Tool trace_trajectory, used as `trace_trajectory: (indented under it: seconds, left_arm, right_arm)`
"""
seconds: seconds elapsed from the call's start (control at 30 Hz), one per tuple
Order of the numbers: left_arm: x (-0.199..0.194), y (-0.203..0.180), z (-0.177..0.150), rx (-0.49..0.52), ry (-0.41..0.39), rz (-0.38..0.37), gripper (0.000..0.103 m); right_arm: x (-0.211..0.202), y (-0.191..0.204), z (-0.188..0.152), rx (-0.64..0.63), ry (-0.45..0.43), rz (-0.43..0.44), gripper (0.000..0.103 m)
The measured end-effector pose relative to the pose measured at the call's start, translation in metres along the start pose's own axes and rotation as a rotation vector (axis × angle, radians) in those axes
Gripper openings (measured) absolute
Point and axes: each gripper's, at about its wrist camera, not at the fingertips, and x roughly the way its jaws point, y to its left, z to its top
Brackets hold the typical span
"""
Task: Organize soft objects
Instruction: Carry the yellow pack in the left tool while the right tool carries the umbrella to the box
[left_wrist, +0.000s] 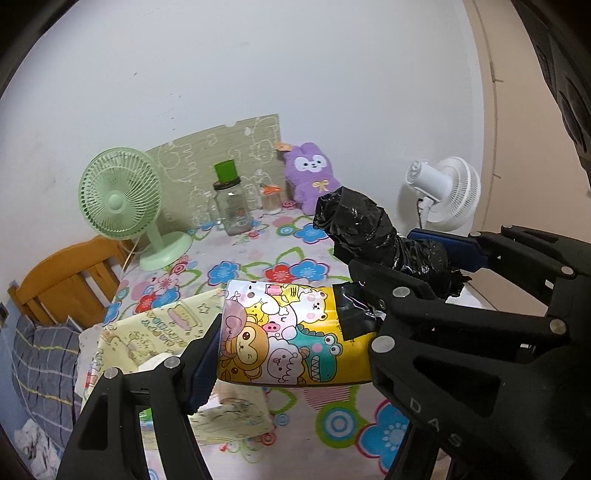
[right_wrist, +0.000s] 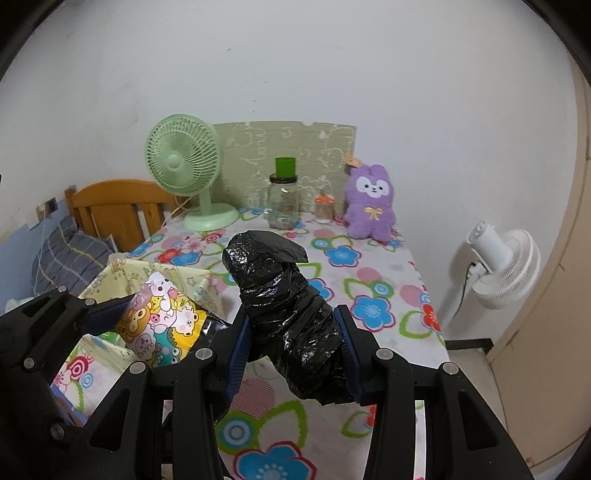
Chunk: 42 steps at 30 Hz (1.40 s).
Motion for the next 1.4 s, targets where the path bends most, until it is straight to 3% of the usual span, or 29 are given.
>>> trace_trajectory:
  seconds: [0.63, 1.4]
  left_arm:
    - [0.022, 0.066, -0.004, -0.061, 0.029, 0.082, 0.076]
    - [0.053, 0.125, -0.030, -0.181, 0.113, 0.126, 0.077]
  right_arm:
    - [0.050, 0.057, 0.027, -0.033, 0.020, 0.089, 0.047]
    - [0.107, 0.105, 0.027, -0.089, 0.122, 0.213, 0.047]
